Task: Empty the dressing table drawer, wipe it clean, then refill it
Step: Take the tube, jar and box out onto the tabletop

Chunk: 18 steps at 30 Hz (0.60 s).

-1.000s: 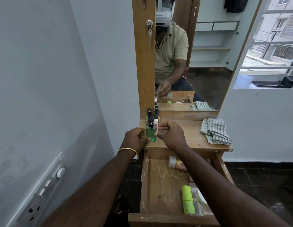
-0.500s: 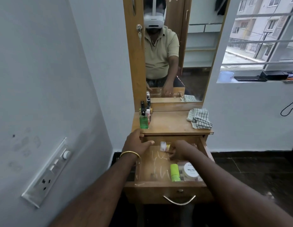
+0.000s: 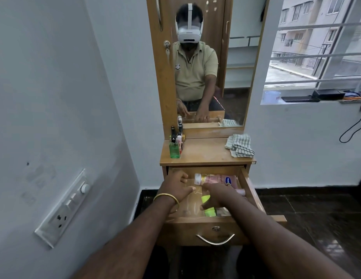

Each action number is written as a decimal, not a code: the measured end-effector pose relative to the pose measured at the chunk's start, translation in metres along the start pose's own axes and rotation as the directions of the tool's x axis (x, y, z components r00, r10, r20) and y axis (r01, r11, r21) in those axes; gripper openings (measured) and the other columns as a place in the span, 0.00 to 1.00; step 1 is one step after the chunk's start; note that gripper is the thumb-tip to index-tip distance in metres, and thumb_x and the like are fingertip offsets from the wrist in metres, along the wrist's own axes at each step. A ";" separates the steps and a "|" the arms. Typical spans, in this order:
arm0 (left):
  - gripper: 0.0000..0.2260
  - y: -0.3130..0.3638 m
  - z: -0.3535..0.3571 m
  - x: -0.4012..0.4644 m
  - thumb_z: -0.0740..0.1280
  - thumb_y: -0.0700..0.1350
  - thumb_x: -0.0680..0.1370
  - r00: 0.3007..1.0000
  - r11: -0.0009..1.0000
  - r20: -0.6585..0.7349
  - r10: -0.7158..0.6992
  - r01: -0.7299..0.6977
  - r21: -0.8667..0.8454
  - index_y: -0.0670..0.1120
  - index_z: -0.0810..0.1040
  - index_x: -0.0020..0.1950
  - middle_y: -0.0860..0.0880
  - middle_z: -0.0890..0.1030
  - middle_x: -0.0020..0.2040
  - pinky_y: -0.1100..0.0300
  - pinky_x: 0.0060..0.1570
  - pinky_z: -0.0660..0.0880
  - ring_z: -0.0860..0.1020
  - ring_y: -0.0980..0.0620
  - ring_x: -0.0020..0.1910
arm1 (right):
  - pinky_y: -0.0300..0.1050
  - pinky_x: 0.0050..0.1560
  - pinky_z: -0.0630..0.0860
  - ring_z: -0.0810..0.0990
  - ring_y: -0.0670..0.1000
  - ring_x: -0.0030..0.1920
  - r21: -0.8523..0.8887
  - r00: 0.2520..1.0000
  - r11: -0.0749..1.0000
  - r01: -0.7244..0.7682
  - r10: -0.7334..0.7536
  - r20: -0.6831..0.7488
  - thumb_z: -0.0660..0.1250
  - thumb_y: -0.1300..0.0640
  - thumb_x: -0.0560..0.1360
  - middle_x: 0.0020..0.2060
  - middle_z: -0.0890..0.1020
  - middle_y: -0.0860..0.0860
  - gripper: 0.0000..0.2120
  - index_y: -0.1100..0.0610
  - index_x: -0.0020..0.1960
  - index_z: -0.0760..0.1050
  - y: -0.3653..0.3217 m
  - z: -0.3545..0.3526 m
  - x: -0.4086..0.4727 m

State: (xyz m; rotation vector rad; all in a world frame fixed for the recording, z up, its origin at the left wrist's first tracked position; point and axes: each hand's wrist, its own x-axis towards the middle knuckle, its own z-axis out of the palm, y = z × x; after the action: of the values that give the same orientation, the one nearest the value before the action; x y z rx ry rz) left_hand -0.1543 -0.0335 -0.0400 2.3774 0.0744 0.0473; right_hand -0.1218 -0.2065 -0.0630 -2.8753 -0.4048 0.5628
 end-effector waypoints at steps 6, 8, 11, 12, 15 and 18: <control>0.18 0.004 0.006 -0.004 0.78 0.47 0.69 0.998 0.999 0.043 0.039 -0.040 0.001 0.49 0.78 0.57 0.54 0.78 0.48 0.57 0.53 0.78 0.78 0.54 0.50 | 0.51 0.59 0.75 0.76 0.55 0.62 0.137 1.000 0.991 0.011 -0.011 0.003 0.78 0.54 0.68 0.64 0.77 0.54 0.34 0.51 0.69 0.66 -0.001 0.001 -0.003; 0.18 0.004 0.009 -0.006 0.78 0.45 0.69 0.996 0.999 0.072 0.047 -0.046 -0.008 0.49 0.77 0.57 0.54 0.78 0.48 0.59 0.52 0.78 0.77 0.55 0.49 | 0.51 0.60 0.75 0.75 0.55 0.62 0.183 1.000 0.983 0.004 -0.006 0.012 0.79 0.55 0.68 0.64 0.76 0.54 0.37 0.54 0.71 0.65 0.000 0.003 -0.003; 0.21 0.004 0.012 -0.008 0.77 0.43 0.70 0.991 0.999 0.126 0.052 -0.050 -0.018 0.48 0.76 0.60 0.53 0.78 0.51 0.62 0.50 0.77 0.77 0.55 0.50 | 0.48 0.60 0.75 0.75 0.53 0.60 0.200 0.999 0.980 0.017 -0.009 -0.040 0.77 0.55 0.70 0.63 0.76 0.54 0.32 0.54 0.68 0.66 0.003 -0.001 -0.002; 0.22 0.005 0.012 -0.008 0.77 0.43 0.70 0.989 0.998 0.136 0.053 -0.051 -0.021 0.48 0.76 0.61 0.53 0.78 0.51 0.63 0.50 0.77 0.77 0.55 0.50 | 0.47 0.60 0.75 0.75 0.53 0.60 0.216 0.998 0.976 0.027 -0.012 -0.069 0.77 0.54 0.71 0.63 0.76 0.53 0.30 0.55 0.68 0.67 0.005 -0.005 -0.002; 0.22 0.009 0.004 -0.001 0.77 0.43 0.70 0.991 0.998 0.121 0.062 -0.060 -0.023 0.48 0.76 0.61 0.52 0.78 0.51 0.63 0.51 0.77 0.78 0.54 0.51 | 0.45 0.58 0.71 0.76 0.55 0.61 0.258 0.983 0.964 0.066 -0.018 -0.185 0.74 0.54 0.73 0.62 0.76 0.54 0.26 0.58 0.67 0.70 0.006 -0.030 0.001; 0.18 0.015 -0.013 0.016 0.77 0.44 0.70 0.998 0.994 0.019 0.052 -0.050 -0.095 0.48 0.78 0.58 0.52 0.81 0.49 0.59 0.54 0.77 0.79 0.53 0.50 | 0.44 0.54 0.71 0.76 0.55 0.58 0.318 0.933 0.936 0.150 -0.028 -0.358 0.74 0.57 0.73 0.60 0.78 0.56 0.22 0.60 0.64 0.73 0.004 -0.059 0.010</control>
State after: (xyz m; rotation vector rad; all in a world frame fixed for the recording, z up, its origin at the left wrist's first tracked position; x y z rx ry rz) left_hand -0.1387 -0.0344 -0.0197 2.2847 0.0014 0.0480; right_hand -0.0889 -0.2144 -0.0132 -2.5313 -0.3400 0.0846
